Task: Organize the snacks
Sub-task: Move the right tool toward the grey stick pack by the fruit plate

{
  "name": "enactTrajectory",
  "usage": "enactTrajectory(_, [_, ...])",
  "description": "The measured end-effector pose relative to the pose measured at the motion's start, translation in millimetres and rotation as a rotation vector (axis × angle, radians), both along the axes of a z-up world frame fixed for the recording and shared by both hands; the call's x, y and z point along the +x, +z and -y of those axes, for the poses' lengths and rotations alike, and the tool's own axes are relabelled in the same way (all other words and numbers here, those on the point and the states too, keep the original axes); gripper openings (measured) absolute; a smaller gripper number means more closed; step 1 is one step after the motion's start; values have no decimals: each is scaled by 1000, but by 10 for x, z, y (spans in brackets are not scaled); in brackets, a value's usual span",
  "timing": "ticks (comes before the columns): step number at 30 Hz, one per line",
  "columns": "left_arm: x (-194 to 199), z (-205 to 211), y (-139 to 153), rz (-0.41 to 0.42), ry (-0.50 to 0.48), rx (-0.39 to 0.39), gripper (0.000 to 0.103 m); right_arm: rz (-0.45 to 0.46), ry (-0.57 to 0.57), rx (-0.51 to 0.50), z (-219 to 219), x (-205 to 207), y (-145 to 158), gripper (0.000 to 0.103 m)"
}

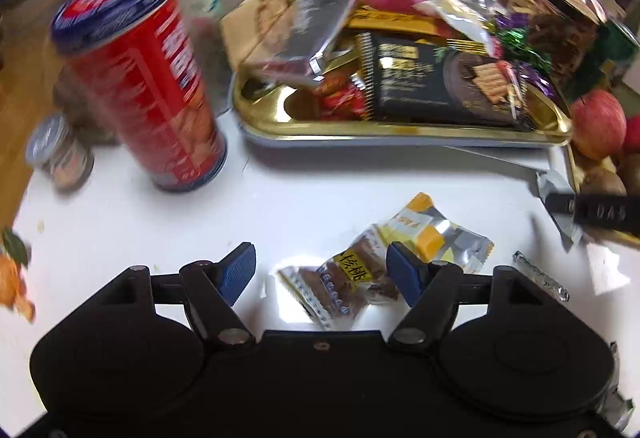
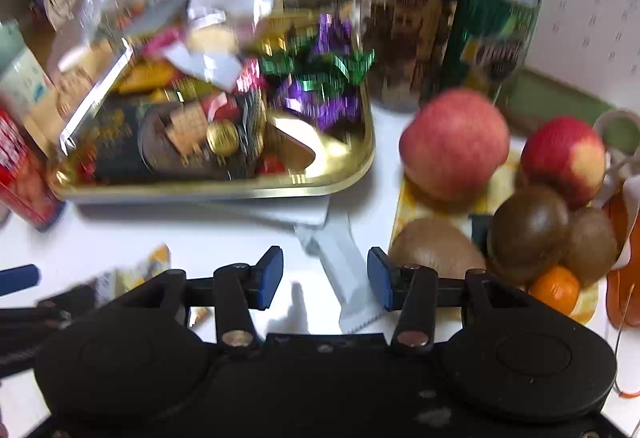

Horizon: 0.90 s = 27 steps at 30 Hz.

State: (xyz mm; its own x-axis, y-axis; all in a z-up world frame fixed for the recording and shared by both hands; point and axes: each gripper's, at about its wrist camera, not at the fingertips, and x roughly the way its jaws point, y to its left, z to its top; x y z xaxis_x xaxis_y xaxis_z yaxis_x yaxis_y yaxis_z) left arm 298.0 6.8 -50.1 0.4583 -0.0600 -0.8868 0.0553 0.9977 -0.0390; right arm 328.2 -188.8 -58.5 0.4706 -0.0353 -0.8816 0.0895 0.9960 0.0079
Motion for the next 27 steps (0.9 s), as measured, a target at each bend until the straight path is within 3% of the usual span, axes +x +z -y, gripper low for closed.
enactTrajectory(4, [-81, -138, -109, -32, 56, -97, 75, -38, -3, -16, -56, -158, -186, 55])
enactTrajectory(6, [-80, -149, -198, -82, 70, -103, 76, -40, 39, -5, -98, -364, -253, 56])
enactTrajectory(7, [-76, -133, -245, -117, 64, -91, 76, -31, 62, -14, -123, -476, -263, 57])
enactTrajectory(11, [-309, 111, -285, -67, -81, 95, 85, -76, 137, 2, -157, -848, -227, 56])
enactTrajectory(12, [-369, 157, -289, -69, -126, 107, 86, -110, 158, 33, -145, -893, -198, 47])
enactTrajectory(13, [-414, 174, -286, -82, -153, 99, 86, -129, 161, 61, -135, -916, -143, 39])
enactTrajectory(17, [-505, 155, -290, -129, -149, 20, 83, 40, 18, 98, -38, -855, 250, 39])
enactTrajectory(20, [-510, 82, -275, -138, -129, -21, 83, 90, -54, 94, -75, -519, 353, 39])
enactTrajectory(24, [-392, -102, -226, -182, -97, -117, 79, 125, -132, 24, -121, -62, 249, 39])
enactTrajectory(27, [-328, -231, -116, -196, -82, -209, 74, 77, -181, 19, 3, 179, 1, 35])
